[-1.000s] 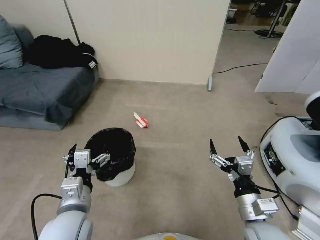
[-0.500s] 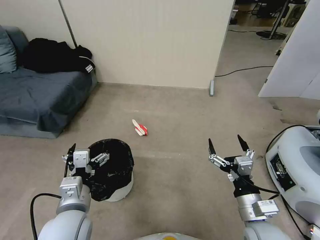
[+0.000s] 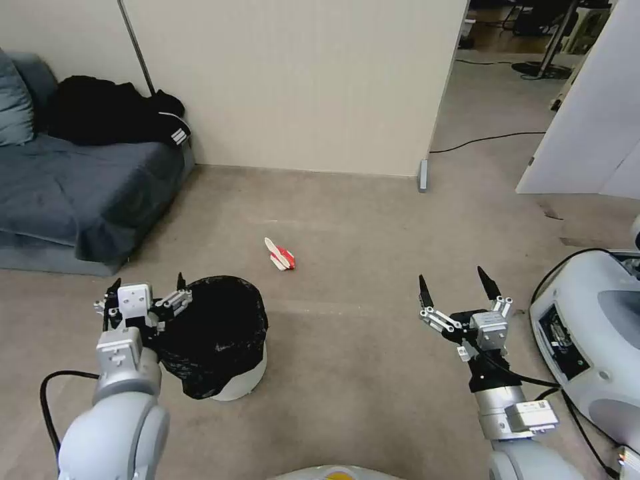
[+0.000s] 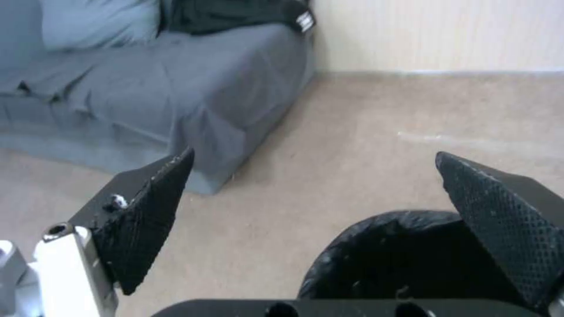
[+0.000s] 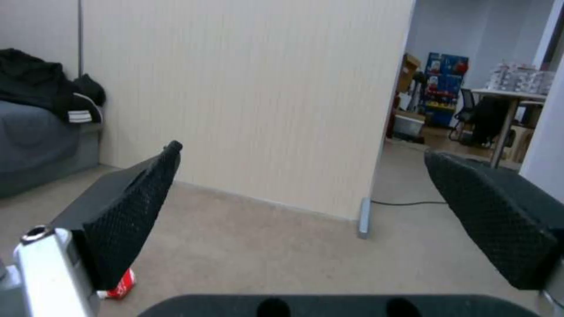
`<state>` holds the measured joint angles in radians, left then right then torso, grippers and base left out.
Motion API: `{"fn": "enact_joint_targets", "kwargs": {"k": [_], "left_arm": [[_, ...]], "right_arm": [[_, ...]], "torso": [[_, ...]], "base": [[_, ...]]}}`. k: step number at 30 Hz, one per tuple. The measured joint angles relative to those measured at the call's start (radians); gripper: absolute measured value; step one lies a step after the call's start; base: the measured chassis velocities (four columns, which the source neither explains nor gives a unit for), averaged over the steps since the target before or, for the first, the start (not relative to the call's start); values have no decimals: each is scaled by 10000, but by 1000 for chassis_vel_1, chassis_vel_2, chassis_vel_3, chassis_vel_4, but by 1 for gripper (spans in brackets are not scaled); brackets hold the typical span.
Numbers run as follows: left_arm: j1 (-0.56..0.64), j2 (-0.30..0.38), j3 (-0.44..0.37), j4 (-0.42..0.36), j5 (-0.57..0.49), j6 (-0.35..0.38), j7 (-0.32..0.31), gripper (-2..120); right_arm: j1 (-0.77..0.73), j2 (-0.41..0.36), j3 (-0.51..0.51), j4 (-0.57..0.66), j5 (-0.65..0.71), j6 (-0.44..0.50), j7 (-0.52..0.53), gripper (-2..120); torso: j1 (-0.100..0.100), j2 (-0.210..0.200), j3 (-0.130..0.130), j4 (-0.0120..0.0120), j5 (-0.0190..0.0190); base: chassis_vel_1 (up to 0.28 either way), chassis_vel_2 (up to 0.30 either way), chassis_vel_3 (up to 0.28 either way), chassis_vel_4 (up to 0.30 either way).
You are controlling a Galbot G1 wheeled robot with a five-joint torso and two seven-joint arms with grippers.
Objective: Pick up the trash bin, then pick up the garbage from the floor and place it into the trash bin.
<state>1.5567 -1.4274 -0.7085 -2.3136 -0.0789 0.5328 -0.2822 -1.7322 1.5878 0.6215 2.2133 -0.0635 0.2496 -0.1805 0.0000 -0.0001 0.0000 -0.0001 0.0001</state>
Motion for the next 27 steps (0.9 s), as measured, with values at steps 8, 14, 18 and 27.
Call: {"fn": "enact_joint_targets", "kwargs": {"k": [8,14,18,27], "left_arm": [[-559,225,-24,978,-842,575,-505,100],[-751,172,-35,1762,-1085,848,-534,99],[-765,164,-31,1970,-1275,1033,-527,99],[-813,182,-114,2381,-1414,1963,-396,98]], "right_arm": [[-65,-32,51,-36,-64,33,-59,100],[-100,-6,30,-104,-161,82,-130,100],[-87,-14,30,-107,-165,83,-156,100],[-75,-30,48,-190,-172,102,-222,100]], "torso": [[0,0,0,0,-1],[0,0,0,0,-1],[0,1,0,1,-1],[0,0,0,1,-1]], "base": [[0,0,0,0],[0,0,0,0],[0,0,0,0],[0,0,0,0]]}}
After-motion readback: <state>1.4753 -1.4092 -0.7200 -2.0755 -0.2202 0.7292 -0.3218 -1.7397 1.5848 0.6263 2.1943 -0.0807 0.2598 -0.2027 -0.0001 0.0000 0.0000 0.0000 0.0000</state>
